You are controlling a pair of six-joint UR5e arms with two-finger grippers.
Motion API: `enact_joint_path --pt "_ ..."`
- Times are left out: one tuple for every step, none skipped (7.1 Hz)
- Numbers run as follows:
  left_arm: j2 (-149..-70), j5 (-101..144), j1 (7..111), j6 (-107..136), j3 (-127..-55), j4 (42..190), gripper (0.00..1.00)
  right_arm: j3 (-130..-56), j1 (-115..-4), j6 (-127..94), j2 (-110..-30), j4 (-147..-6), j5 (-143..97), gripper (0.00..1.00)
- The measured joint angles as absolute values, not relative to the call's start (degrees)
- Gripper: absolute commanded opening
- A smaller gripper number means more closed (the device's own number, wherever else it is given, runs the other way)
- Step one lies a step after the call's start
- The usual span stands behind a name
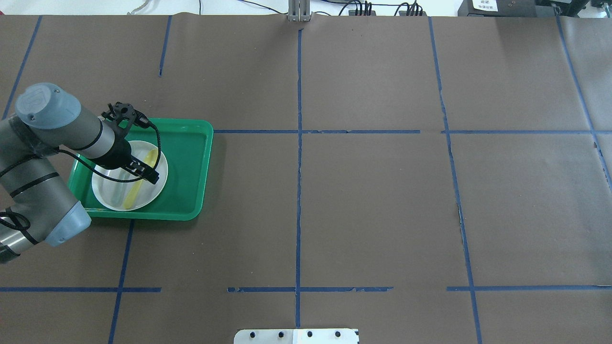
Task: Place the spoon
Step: 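Lower the left gripper and close it on the yellow spoon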
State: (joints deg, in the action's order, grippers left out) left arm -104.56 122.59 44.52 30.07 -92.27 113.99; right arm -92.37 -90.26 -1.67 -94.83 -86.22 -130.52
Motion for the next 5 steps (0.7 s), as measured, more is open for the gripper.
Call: enact_joint_path --pt "-104.48 122.59 44.5 30.06 -92.24 113.99 0.25 -92.37 -90.26 -1.67 -94.83 -86.22 -130.52 1.0" --pt "-104.33 122.6 44.48 30.08 -92.31 113.98 0.04 -92.37 -90.26 -1.67 -94.83 -86.22 -130.52 1.0" --pt "-104.13 122.63 44.49 30.11 -92.42 113.94 0.0 -92.37 -90.26 -1.67 -94.83 -86.24 -130.52 1.0" --pt "-103.99 122.67 44.5 30.14 -92.4 113.9 0.0 -92.37 -90.26 -1.67 -94.83 -86.26 -130.52 1.0" --pt "-103.9 122.68 44.55 30.14 -92.41 113.85 0.0 -92.37 -90.26 -1.67 -94.83 -86.24 -130.52 1.0"
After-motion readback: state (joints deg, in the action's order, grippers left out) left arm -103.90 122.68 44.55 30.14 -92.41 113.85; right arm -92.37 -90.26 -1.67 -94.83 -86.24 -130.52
